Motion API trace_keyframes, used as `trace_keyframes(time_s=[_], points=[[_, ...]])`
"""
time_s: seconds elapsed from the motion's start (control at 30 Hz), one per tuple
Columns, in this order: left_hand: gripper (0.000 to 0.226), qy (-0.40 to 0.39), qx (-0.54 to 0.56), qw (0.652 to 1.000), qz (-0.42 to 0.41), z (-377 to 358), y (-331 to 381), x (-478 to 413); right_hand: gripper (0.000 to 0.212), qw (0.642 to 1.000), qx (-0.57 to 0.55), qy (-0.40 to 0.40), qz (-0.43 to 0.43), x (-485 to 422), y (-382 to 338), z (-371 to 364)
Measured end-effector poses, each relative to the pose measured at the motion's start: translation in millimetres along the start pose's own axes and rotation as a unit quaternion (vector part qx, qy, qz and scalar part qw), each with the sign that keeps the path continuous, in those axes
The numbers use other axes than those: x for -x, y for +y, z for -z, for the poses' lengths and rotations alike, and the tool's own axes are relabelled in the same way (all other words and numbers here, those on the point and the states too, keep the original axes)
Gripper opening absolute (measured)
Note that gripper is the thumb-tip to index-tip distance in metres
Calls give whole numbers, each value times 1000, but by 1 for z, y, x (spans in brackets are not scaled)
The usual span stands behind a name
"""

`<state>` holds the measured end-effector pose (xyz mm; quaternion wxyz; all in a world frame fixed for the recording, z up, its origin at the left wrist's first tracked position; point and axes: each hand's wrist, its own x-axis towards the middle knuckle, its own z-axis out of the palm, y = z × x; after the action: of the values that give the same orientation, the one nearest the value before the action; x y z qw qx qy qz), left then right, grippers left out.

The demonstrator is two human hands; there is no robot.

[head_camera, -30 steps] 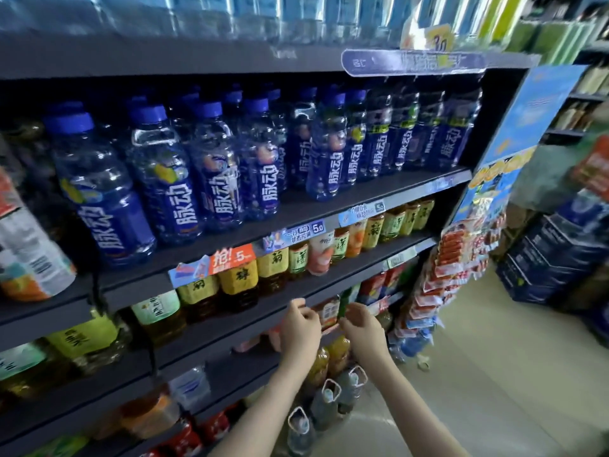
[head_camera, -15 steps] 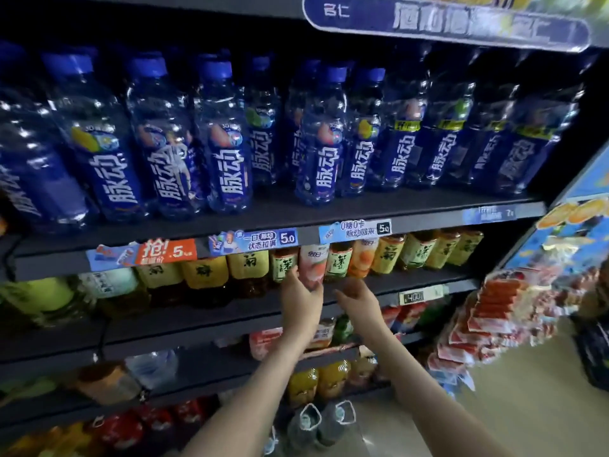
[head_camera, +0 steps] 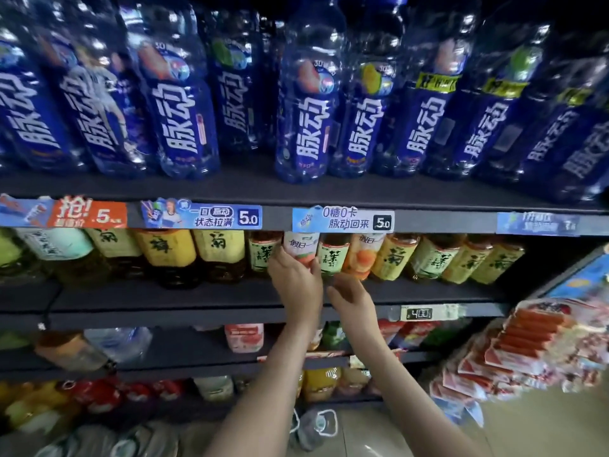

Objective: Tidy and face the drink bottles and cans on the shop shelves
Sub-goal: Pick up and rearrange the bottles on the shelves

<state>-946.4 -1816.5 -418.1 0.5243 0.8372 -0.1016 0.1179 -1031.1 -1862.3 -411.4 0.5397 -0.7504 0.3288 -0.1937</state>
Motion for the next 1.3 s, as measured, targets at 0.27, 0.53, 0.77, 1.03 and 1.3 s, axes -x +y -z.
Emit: trace_keyframes(time_s=[0.27,0.53,0.77,1.03,1.3], points=[[58,88,-38,989,-110,-19,-39,-12,33,991,-53,78,93,-18,15,-31],[40,9,79,994,-70,-7,-32,10,44,986,-60,92,122,-16,6,-49],[51,-26,89,984,-149,10,-33,52,46,982,-70,136,114,9,16,-28],[45,-146,129,942,-272,-4,-7,67,40,967,-135,201,78,21,29,60],[49,40,60,982,-174,-76,39,62,48,962,-127,229,82,-1,58,120]])
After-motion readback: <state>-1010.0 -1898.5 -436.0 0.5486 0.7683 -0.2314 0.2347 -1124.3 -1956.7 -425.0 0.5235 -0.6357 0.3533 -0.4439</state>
